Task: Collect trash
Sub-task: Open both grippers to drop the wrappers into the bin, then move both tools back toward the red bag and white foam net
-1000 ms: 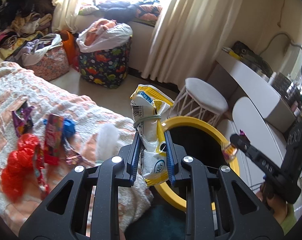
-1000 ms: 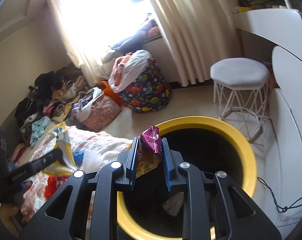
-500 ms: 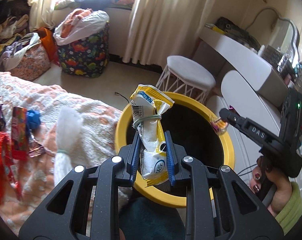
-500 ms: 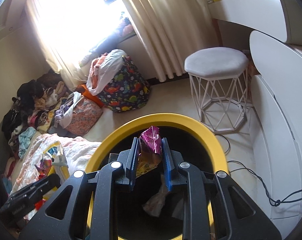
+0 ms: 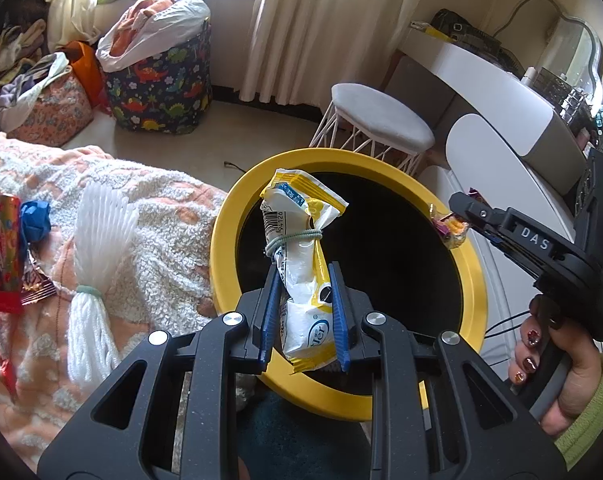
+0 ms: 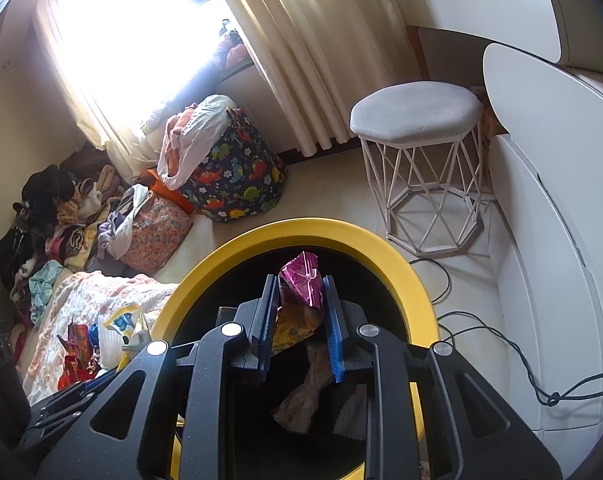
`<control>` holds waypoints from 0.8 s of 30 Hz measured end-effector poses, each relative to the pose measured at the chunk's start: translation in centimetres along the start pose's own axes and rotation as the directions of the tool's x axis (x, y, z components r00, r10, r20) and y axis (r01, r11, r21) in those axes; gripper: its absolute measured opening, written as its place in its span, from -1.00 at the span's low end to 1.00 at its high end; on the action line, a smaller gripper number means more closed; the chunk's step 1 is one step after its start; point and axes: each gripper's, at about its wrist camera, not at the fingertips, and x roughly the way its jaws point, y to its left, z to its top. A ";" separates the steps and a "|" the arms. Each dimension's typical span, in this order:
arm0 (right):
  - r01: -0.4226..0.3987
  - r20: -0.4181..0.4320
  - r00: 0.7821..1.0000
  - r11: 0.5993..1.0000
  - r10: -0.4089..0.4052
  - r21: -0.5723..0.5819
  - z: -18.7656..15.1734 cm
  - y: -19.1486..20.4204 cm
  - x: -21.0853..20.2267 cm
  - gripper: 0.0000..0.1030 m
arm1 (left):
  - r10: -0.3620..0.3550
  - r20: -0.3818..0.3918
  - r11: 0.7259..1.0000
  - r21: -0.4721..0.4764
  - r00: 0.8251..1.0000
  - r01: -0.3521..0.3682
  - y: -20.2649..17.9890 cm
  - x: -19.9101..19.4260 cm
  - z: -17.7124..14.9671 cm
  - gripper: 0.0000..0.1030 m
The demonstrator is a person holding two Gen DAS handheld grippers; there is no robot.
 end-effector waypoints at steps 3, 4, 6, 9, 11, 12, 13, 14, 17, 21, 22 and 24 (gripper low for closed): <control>-0.005 -0.013 1.000 1.000 0.005 0.000 -0.2 0.1 0.3 -0.54 | -0.007 -0.003 1.000 -0.008 1.000 0.007 0.3 0.1 -0.1 -0.66; -0.006 -0.015 1.000 1.000 0.006 0.001 -0.2 0.2 0.4 -0.53 | -0.011 -0.003 1.000 -0.010 1.000 0.011 0.3 0.1 -0.1 -0.66; -0.010 -0.020 1.000 1.000 0.010 0.003 -0.3 0.2 0.5 -0.41 | -0.013 0.001 1.000 -0.014 1.000 0.013 0.5 0.0 -0.1 -0.63; -0.005 -0.020 1.000 1.000 0.005 -0.006 -0.4 0.5 0.4 -0.18 | -0.012 0.017 0.999 -0.031 1.000 0.013 1.0 -0.5 -0.1 -0.13; 0.000 -0.012 1.000 1.000 0.000 -0.010 -0.5 0.7 0.3 0.08 | -0.001 0.041 0.999 -0.032 0.999 0.003 1.4 -1.2 -0.1 0.12; 0.000 -0.010 1.000 1.000 -0.001 -0.012 -0.5 0.7 0.3 0.08 | 0.003 0.050 0.999 -0.037 0.999 -0.001 1.5 -1.5 -0.1 0.35; 0.001 -0.010 1.000 1.000 -0.001 -0.018 -0.6 0.8 0.2 0.08 | 0.010 0.059 0.999 -0.048 0.998 -0.007 1.8 -1.9 -0.1 0.47; 0.003 -0.008 1.000 1.000 -0.003 -0.027 -0.6 1.0 0.2 0.11 | 0.009 0.068 0.998 -0.060 0.998 -0.005 2.1 -2.2 -0.1 0.55; -0.010 -0.001 1.000 0.999 0.010 -0.044 -0.9 1.5 -0.1 0.19 | 0.023 0.092 0.996 -0.083 0.996 -0.015 2.8 -3.2 0.0 0.65; -0.027 0.022 0.999 0.997 0.029 -0.076 -1.2 2.7 -0.7 0.34 | 0.049 0.122 0.994 -0.100 0.991 -0.037 3.6 -4.4 0.1 0.76; -0.034 0.029 0.999 0.996 0.036 -0.083 -1.3 3.0 -0.9 0.39 | 0.054 0.128 0.994 -0.105 0.990 -0.041 3.9 -4.7 0.1 0.77; -0.043 0.036 0.998 0.994 0.047 -0.099 -1.3 3.5 -1.2 0.43 | 0.064 0.141 0.992 -0.114 0.988 -0.048 4.3 -5.2 0.1 0.77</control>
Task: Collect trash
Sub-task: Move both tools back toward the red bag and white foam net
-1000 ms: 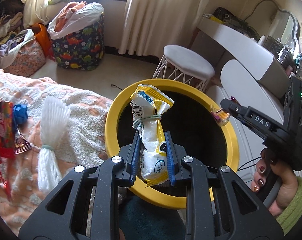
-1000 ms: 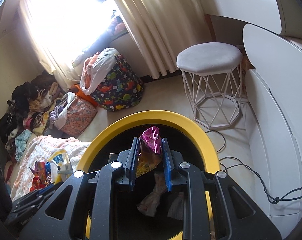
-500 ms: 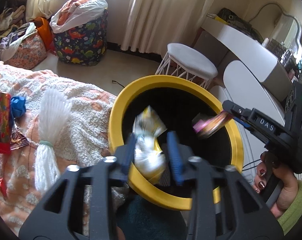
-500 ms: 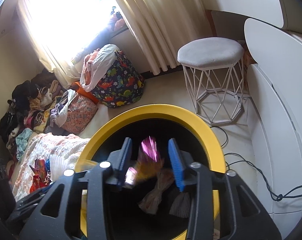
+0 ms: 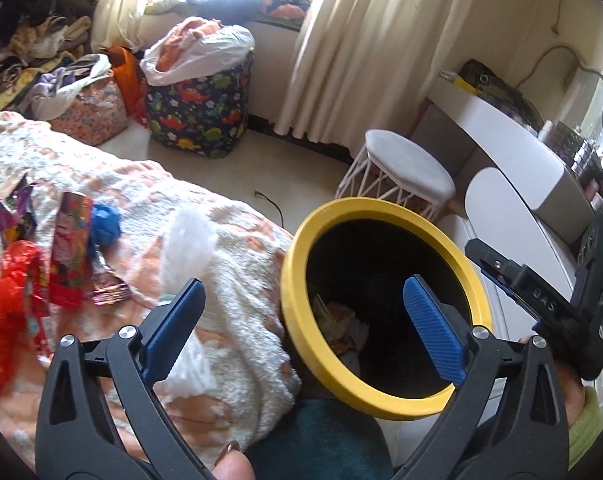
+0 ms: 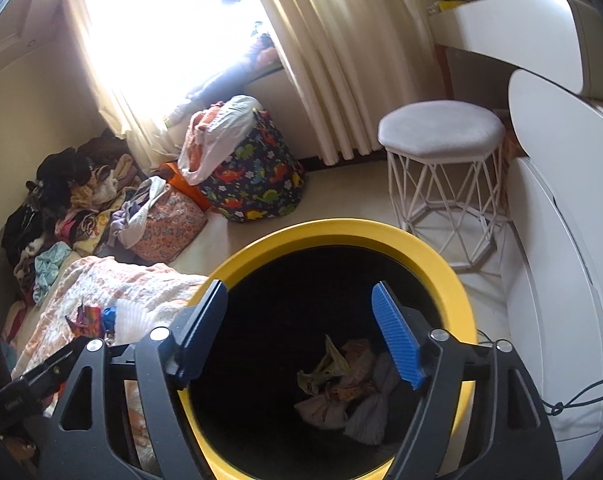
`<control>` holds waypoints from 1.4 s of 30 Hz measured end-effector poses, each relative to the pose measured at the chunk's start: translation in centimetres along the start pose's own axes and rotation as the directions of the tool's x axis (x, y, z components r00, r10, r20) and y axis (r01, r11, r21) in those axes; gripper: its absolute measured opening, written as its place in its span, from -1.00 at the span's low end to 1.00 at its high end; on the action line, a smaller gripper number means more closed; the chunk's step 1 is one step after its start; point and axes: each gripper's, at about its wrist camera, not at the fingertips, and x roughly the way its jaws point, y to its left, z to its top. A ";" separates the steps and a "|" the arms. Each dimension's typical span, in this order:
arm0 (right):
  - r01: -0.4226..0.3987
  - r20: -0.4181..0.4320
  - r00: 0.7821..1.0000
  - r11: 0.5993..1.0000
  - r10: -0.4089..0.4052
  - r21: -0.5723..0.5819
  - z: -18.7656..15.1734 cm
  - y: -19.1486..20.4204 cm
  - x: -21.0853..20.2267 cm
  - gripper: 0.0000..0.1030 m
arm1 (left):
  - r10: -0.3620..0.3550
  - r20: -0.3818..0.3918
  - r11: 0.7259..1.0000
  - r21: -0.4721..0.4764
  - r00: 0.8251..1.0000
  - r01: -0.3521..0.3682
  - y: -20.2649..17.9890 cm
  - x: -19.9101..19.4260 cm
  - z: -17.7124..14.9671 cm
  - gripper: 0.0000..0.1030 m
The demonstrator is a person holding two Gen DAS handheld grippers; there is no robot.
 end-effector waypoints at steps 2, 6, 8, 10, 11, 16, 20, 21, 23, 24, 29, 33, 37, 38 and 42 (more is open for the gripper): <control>-0.011 0.008 1.000 1.000 0.011 -0.012 0.0 0.6 -0.4 0.48 | 0.006 0.012 1.000 -0.005 1.000 -0.006 0.4 -0.4 0.1 0.78; -0.033 0.020 0.999 0.999 0.034 -0.029 -0.2 2.1 -1.0 0.54 | 0.029 0.047 1.000 -0.007 0.998 -0.029 1.2 -1.5 0.5 0.78; -0.041 0.026 0.999 0.998 0.043 -0.045 -0.3 2.8 -1.3 0.56 | 0.044 0.063 0.999 -0.004 0.997 -0.044 1.5 -1.9 0.6 0.78; -0.048 0.028 0.998 0.997 0.049 -0.056 -0.4 3.5 -1.4 0.57 | 0.060 0.079 0.998 -0.003 0.995 -0.060 2.0 -2.4 0.8 0.78; -0.051 0.028 0.998 0.997 0.053 -0.058 -0.4 3.7 -1.5 0.59 | 0.066 0.085 0.998 -0.003 0.994 -0.066 2.1 -2.6 0.8 0.78; -0.074 0.019 0.997 0.994 0.076 -0.077 -0.8 5.0 -1.7 0.60 | 0.090 0.111 0.996 -0.019 0.990 -0.088 3.5 -3.5 1.0 0.78; -0.090 0.014 0.996 0.990 0.092 -0.104 -1.1 6.3 -1.9 0.60 | 0.103 0.125 0.994 -0.042 0.987 -0.099 4.6 -4.2 1.0 0.78; -0.094 0.012 0.995 0.990 0.096 -0.109 -1.2 6.6 -1.9 0.60 | 0.108 0.128 0.994 -0.050 0.986 -0.102 4.9 -4.4 1.1 0.78; -0.104 0.008 0.994 0.987 0.106 -0.124 -1.4 7.2 -1.9 0.60 | 0.112 0.134 0.993 -0.060 0.985 -0.105 5.4 -4.7 1.1 0.78; -0.108 0.006 0.994 0.986 0.110 -0.129 -1.4 7.4 -1.9 0.60 | 0.114 0.136 0.992 -0.063 0.984 -0.106 5.6 -4.8 1.1 0.78; -0.134 -0.016 0.991 0.979 0.133 -0.155 -2.1 8.8 -1.7 0.60 | 0.131 0.148 0.989 -0.085 0.980 -0.119 6.7 -5.5 1.3 0.78; -0.156 -0.037 0.988 0.971 0.152 -0.181 -2.8 10.2 -1.5 0.60 | 0.150 0.155 0.986 -0.098 0.977 -0.135 7.7 -6.0 1.3 0.78; -0.182 -0.059 0.983 0.962 0.174 -0.205 -3.4 11.5 -1.4 0.60 | 0.168 0.160 0.981 -0.123 0.973 -0.149 9.0 -6.5 1.3 0.78; -0.187 -0.063 0.982 0.960 0.178 -0.210 -3.5 11.8 -1.4 0.60 | 0.172 0.162 0.980 -0.129 0.972 -0.152 9.3 -6.6 1.2 0.78; -0.207 -0.085 0.978 0.949 0.192 -0.236 -4.1 13.0 -1.2 0.60 | 0.184 0.168 0.975 -0.153 0.968 -0.159 10.4 -7.1 1.2 0.78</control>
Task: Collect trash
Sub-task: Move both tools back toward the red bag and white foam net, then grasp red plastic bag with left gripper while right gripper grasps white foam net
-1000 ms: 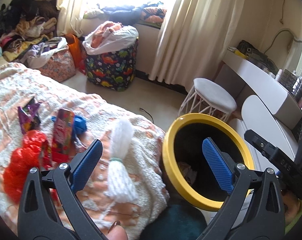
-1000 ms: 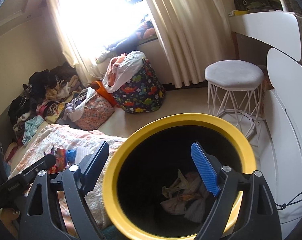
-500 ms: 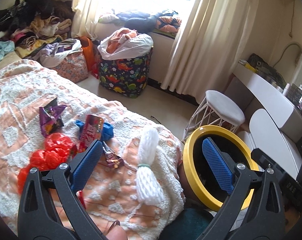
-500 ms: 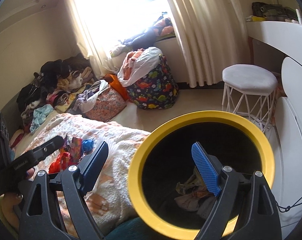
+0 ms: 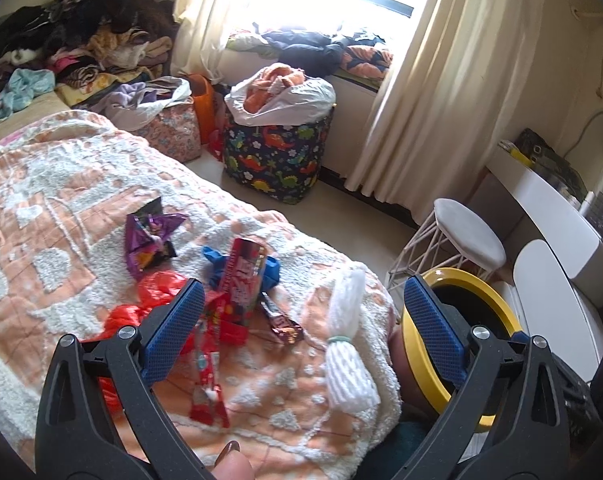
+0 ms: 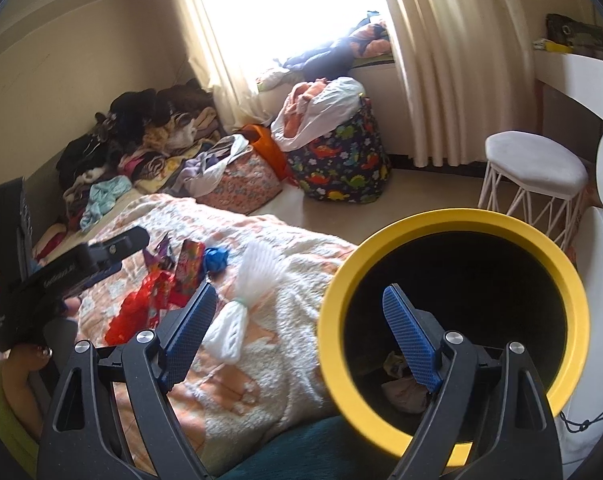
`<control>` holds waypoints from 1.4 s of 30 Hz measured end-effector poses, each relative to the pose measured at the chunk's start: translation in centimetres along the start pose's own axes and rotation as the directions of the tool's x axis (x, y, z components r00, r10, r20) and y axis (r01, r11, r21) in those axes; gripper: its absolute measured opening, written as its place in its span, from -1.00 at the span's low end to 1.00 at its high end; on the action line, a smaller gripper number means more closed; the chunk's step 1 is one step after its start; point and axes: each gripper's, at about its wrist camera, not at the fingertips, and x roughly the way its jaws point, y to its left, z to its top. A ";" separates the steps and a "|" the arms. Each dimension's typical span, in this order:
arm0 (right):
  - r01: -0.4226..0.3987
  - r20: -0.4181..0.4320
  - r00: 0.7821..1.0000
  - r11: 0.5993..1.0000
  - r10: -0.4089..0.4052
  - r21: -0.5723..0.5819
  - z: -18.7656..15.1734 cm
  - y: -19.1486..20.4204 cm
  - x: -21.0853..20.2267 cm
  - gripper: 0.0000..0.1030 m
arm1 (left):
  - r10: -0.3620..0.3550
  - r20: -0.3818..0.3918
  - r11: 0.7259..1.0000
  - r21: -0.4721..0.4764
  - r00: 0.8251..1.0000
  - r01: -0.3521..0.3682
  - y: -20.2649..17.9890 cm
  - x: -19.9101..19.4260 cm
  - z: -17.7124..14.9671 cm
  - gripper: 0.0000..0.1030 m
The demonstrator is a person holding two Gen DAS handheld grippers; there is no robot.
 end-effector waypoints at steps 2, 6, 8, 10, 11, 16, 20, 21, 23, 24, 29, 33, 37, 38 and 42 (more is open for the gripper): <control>-0.008 -0.009 1.000 1.000 0.008 -0.012 -0.1 0.5 0.2 0.60 | 0.006 0.003 1.000 -0.011 1.000 -0.006 0.5 -0.1 0.1 0.78; -0.018 -0.023 1.000 0.999 0.017 -0.033 -0.4 1.5 0.5 0.60 | 0.016 0.004 0.999 -0.029 1.000 -0.016 1.4 -0.2 0.1 0.78; -0.022 -0.029 0.999 0.999 0.021 -0.041 -0.5 1.9 0.6 0.60 | 0.019 0.004 0.999 -0.040 1.000 -0.019 1.9 -0.2 0.1 0.78; -0.026 -0.036 0.999 0.998 0.024 -0.054 -0.6 2.5 0.8 0.60 | 0.024 0.005 0.999 -0.047 1.000 -0.024 2.3 -0.2 0.1 0.78; -0.028 -0.039 0.999 0.998 0.025 -0.058 -0.7 2.6 0.9 0.60 | 0.026 0.006 0.998 -0.052 1.000 -0.026 2.6 -0.2 0.1 0.78; -0.039 -0.060 0.998 0.996 0.034 -0.082 -0.9 3.7 1.5 0.60 | 0.041 0.005 0.996 -0.073 0.999 -0.041 4.0 -0.2 0.1 0.78; -0.045 -0.083 0.996 0.993 0.036 -0.106 -1.1 4.6 2.4 0.60 | 0.059 -0.004 0.994 -0.092 0.998 -0.060 5.5 -0.2 -0.1 0.78; -0.048 -0.087 0.995 0.993 0.039 -0.111 -1.2 4.7 2.5 0.60 | 0.065 -0.006 0.993 -0.097 0.998 -0.065 5.9 -0.2 -0.1 0.78; -0.056 -0.097 0.994 0.991 0.044 -0.126 -1.4 5.3 3.0 0.60 | 0.079 -0.011 0.991 -0.110 0.997 -0.079 6.9 -0.3 -0.3 0.78; -0.059 -0.102 0.994 0.990 0.046 -0.132 -1.4 5.4 3.2 0.60 | 0.085 -0.015 0.990 -0.115 0.996 -0.086 7.4 -0.3 -0.4 0.78; -0.072 -0.135 0.990 0.986 0.052 -0.149 -1.7 6.4 4.7 0.60 | 0.116 -0.050 0.983 -0.137 0.992 -0.122 9.7 -0.1 -1.1 0.78; -0.076 -0.158 0.986 0.986 0.052 -0.148 -1.6 6.8 6.0 0.60 | 0.129 -0.073 0.980 -0.140 0.989 -0.138 11.0 0.0 -1.7 0.73; -0.077 -0.177 0.983 0.987 0.051 -0.141 -1.4 7.1 7.3 0.60 | 0.117 -0.119 0.976 -0.171 0.986 -0.137 12.5 0.6 -2.4 0.55; -0.076 -0.181 0.982 0.987 0.050 -0.142 -1.4 7.2 7.6 0.60 | 0.115 -0.126 0.975 -0.173 0.985 -0.136 12.7 0.7 -2.7 0.50; -0.074 -0.204 0.978 0.988 0.044 -0.138 -1.4 7.3 9.1 0.60 | 0.098 -0.159 0.976 -0.180 0.982 -0.126 12.9 1.4 -3.5 0.35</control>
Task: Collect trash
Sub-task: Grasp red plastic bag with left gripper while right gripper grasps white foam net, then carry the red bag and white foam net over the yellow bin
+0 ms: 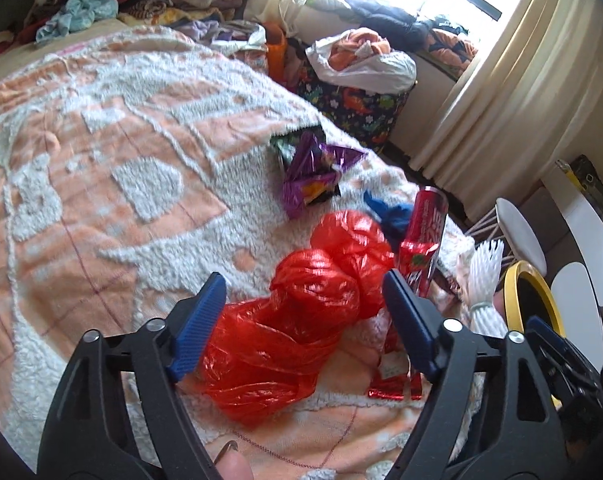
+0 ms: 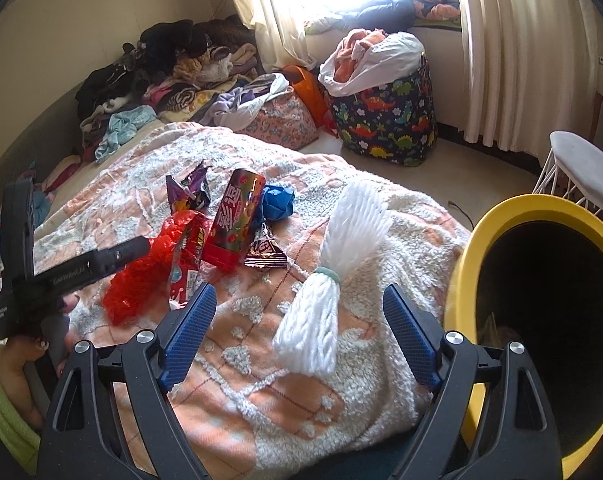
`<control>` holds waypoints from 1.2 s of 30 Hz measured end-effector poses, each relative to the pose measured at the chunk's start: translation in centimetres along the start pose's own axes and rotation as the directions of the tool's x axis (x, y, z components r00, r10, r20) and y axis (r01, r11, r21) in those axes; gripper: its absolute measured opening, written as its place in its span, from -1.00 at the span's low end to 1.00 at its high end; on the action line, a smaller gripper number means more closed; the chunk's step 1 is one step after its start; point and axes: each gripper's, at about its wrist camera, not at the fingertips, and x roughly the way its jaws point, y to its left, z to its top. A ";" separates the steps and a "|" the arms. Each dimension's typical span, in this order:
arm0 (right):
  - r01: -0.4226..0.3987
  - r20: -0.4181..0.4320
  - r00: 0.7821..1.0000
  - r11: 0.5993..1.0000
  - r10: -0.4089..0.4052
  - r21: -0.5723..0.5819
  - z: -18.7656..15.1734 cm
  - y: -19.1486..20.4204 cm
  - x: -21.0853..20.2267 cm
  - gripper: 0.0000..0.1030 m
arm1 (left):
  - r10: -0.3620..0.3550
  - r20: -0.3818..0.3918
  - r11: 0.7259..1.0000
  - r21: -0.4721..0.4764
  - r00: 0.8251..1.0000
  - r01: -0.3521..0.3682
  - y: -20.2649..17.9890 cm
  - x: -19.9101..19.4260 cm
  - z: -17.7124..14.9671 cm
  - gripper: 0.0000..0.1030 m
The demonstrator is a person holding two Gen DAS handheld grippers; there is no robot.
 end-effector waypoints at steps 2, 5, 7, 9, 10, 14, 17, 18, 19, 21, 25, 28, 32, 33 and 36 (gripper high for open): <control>0.002 -0.013 1.000 1.000 -0.002 0.006 0.1 0.0 0.7 0.60 | -0.011 -0.017 1.000 -0.011 1.000 0.010 0.2 0.4 -0.3 0.30; -0.001 -0.038 0.999 1.000 0.002 0.014 0.1 0.0 1.9 0.51 | -0.016 -0.034 1.000 -0.017 0.999 0.015 0.2 0.9 -0.7 0.24; 0.003 -0.053 0.999 1.000 -0.002 0.013 -0.1 0.1 2.5 0.42 | -0.018 -0.039 1.000 -0.016 0.999 0.018 0.1 1.1 -0.9 0.24; 0.002 -0.074 0.997 1.000 0.000 0.019 -0.3 0.0 3.2 0.29 | -0.021 -0.042 1.000 -0.009 0.999 0.021 -0.1 1.3 -1.0 0.21; -0.002 -0.083 0.997 1.000 0.004 0.022 -0.4 -0.1 3.4 0.15 | -0.023 -0.044 1.000 -0.005 0.999 0.023 -0.2 1.3 -1.0 0.20; -0.013 -0.096 0.995 0.999 0.016 0.030 -0.9 -0.4 3.5 -0.37 | -0.018 -0.055 1.000 0.006 0.998 0.018 -0.4 1.7 -1.3 0.12; -0.021 -0.086 0.996 0.999 0.024 0.036 -1.1 -0.7 2.9 -0.48 | -0.017 -0.057 1.000 0.009 0.998 0.017 -0.6 1.8 -1.3 0.04; -0.023 -0.084 0.996 0.999 0.026 0.036 -1.2 -0.9 2.6 -0.50 | -0.017 -0.058 1.000 0.010 0.998 0.017 -0.6 1.8 -1.3 0.00; -0.027 -0.081 0.996 0.999 0.030 0.037 -1.3 -1.0 2.4 -0.53 | -0.015 -0.058 1.000 0.012 0.998 0.015 -0.6 1.8 -1.3 -0.02; -0.030 -0.075 0.997 0.999 0.033 0.039 -1.4 -1.1 2.0 -0.54 | -0.015 -0.059 1.000 0.016 0.998 0.016 -0.7 1.9 -1.3 -0.14; -0.037 -0.070 0.997 0.998 0.040 0.044 -1.7 -1.4 1.3 -0.56 | -0.016 -0.058 0.999 0.032 0.998 0.018 -1.1 1.8 -1.3 -0.39; -0.042 -0.064 0.997 0.998 0.044 0.043 -1.8 -1.5 0.9 -0.56 | -0.018 -0.055 0.999 0.047 0.998 0.021 -1.6 1.6 -1.2 -0.52; -0.054 -0.055 0.997 0.998 0.056 0.040 -1.9 -1.5 0.3 -0.59 | -0.026 -0.042 0.998 0.053 0.999 0.028 -2.2 1.1 -1.0 -0.57; -0.057 -0.053 0.997 0.998 0.059 0.040 -1.9 -1.6 0.2 -0.59 | -0.029 -0.038 0.998 0.056 0.999 0.031 -2.4 1.0 -0.9 -0.57; -0.065 -0.045 0.997 0.997 0.067 0.045 -2.0 -1.6 -0.2 -0.61 | -0.040 -0.023 0.997 0.070 0.999 0.041 -3.1 0.4 -0.5 -0.58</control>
